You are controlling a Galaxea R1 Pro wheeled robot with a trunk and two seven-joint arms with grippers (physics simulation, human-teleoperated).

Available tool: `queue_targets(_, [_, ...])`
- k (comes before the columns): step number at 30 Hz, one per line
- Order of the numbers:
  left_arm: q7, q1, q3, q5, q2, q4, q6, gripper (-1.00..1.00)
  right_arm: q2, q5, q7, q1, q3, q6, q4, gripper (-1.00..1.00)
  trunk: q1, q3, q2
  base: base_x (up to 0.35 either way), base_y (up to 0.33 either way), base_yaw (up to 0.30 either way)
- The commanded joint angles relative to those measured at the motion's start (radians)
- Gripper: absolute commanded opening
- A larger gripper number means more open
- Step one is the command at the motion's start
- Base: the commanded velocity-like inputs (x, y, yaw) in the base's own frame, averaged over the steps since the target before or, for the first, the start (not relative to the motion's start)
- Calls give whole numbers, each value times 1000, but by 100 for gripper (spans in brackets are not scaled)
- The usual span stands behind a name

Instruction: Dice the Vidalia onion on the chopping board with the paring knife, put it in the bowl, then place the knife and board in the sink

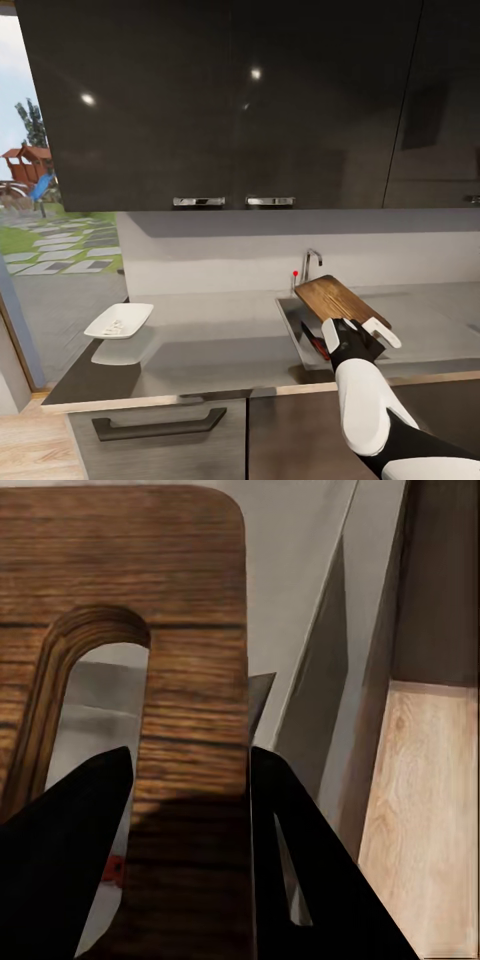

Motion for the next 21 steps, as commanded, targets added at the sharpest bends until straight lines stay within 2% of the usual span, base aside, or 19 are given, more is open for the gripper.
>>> queue_targets(1, [1, -1, -9, 8, 0, 4, -6, 100, 2, 12, 0, -1, -6, 0, 1, -100, 0, 0, -1, 0, 0, 0])
queue_targets(12, [2, -1, -6, 10, 1, 3, 75, 100, 3, 10, -10, -1, -1, -2, -4, -100, 0, 0, -1, 0, 0, 0])
queue_targets(17, [1, -1, -5, 13, 1, 3, 107, 100, 3, -21, -10, -1, 1, 0, 2, -100, 0, -5, -1, 0, 0, 26])
queue_targets(21, [1, -1, -5, 13, 2, 3, 110, 100, 3, -28, -10, -1, 2, -1, 6, -100, 0, -11, -1, 61, 0, 3])
